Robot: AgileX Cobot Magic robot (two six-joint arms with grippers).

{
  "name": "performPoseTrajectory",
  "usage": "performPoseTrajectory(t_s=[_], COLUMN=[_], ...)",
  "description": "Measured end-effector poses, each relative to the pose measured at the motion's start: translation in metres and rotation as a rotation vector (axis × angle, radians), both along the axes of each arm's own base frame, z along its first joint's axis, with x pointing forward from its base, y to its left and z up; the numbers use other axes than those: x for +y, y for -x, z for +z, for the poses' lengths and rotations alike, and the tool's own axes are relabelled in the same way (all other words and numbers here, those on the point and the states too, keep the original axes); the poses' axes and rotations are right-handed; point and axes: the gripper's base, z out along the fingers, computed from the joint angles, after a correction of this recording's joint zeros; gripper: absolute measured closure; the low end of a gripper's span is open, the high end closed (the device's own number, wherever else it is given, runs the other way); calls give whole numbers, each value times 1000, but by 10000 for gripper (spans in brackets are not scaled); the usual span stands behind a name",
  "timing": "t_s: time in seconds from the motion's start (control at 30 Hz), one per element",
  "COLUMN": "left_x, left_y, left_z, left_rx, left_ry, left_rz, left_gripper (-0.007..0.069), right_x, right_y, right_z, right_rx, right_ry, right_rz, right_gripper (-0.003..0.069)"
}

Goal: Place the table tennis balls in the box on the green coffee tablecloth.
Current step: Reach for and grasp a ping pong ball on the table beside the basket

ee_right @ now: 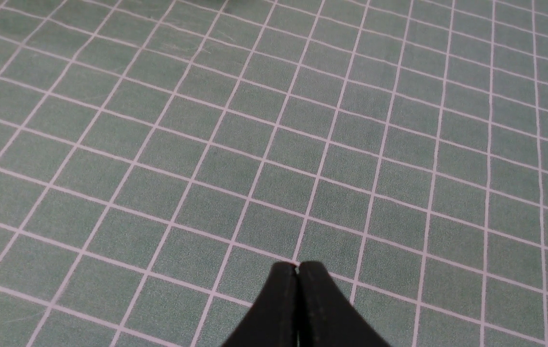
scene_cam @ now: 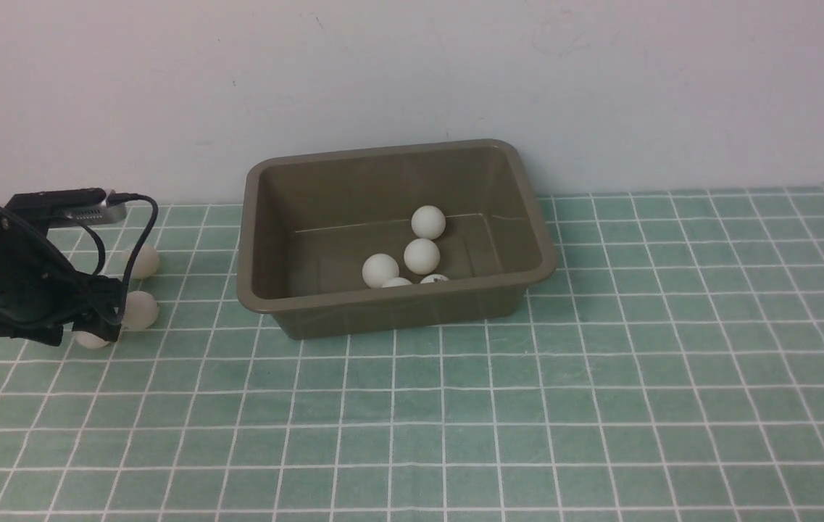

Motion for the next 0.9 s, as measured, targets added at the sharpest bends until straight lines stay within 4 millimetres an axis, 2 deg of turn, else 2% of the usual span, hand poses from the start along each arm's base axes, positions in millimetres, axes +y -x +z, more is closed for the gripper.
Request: performPoseTrajectory(t_s=[0.33,0.57,0.77,0.9], left_x=[0,1,1,0], left_y=[-3,-3,-2,7], left_z=[-9,-10,-9,11], left_rx=[-4,-7,8,76], left_ry=[12,12,16,57], left_rz=[13,17,12,7], left_gripper=[160,267,272,272], right_x=[0,0,0,0], right_y=[0,0,0,0], right_z=[0,0,0,0], right_rx=[0,0,0,0], right_ry=[0,1,-1,-1], right_rz=[0,0,0,0], right_gripper=[675,675,675,675])
